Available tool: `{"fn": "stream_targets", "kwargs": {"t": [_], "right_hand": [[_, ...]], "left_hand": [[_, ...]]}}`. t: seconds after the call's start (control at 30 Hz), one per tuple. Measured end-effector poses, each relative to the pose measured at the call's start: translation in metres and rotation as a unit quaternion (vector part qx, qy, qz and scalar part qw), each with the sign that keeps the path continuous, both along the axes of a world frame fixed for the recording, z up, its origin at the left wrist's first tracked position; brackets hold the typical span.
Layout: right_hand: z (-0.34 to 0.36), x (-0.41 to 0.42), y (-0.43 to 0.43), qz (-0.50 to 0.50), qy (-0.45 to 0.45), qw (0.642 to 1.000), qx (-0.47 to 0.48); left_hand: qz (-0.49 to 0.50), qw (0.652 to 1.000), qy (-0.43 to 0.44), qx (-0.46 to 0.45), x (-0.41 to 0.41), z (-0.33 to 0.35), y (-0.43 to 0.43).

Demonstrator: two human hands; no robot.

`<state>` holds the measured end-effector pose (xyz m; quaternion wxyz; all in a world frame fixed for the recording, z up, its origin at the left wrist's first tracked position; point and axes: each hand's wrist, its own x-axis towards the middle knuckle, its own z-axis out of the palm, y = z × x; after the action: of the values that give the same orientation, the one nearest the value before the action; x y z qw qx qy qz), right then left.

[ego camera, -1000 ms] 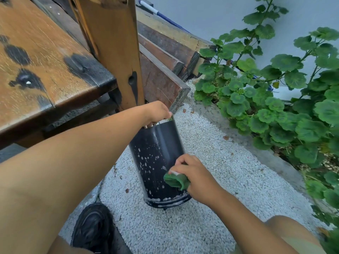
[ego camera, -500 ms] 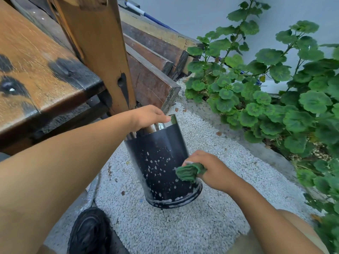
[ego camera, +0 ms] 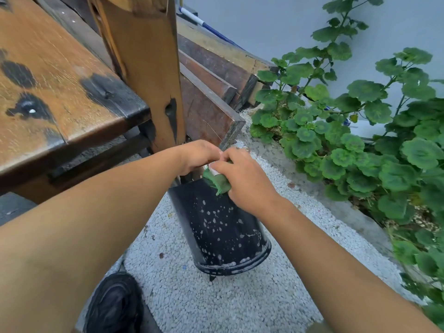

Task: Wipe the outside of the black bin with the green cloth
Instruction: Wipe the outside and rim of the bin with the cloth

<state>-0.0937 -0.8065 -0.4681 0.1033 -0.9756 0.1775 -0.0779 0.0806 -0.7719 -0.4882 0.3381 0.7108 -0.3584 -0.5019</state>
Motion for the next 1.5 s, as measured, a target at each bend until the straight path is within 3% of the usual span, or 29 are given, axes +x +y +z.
{"fn": "stream_targets", "kwargs": {"t": [0.23,0.5,0.63,0.8,1.1,1.33,1.5], "right_hand": [[-0.024,0.007,0.001,-0.021,-0.042,0.998,0.041],[-0.055,-0.038,0.021,-0.005,0.049,0.997,0.065],[-0.069,-0.063,0.029,-0.018,0.054,0.995,0.086],[-0.079,-0.094,0.029,-0.018,0.074,0.992,0.103],[-0.071,-0.108,0.012,-0.043,0.09,0.978,0.182],[-0.027,-0.047,0.02,-0.022,-0.015,0.996,0.083],[-0.016,0.005,0.01,-0.01,0.001,1.0,-0.008]], "left_hand": [[0.014,0.998,-0.055,-0.006,-0.001,0.007,0.0],[0.063,0.997,-0.041,0.007,0.023,-0.007,-0.001],[0.063,0.998,-0.02,0.006,0.026,-0.007,0.0],[0.088,0.993,-0.078,-0.014,0.02,-0.009,-0.006],[0.052,0.998,-0.027,0.029,0.023,-0.006,0.005],[0.061,0.995,-0.053,0.052,0.013,-0.006,-0.001],[0.039,0.998,-0.003,0.047,0.003,0.002,-0.006]]}}
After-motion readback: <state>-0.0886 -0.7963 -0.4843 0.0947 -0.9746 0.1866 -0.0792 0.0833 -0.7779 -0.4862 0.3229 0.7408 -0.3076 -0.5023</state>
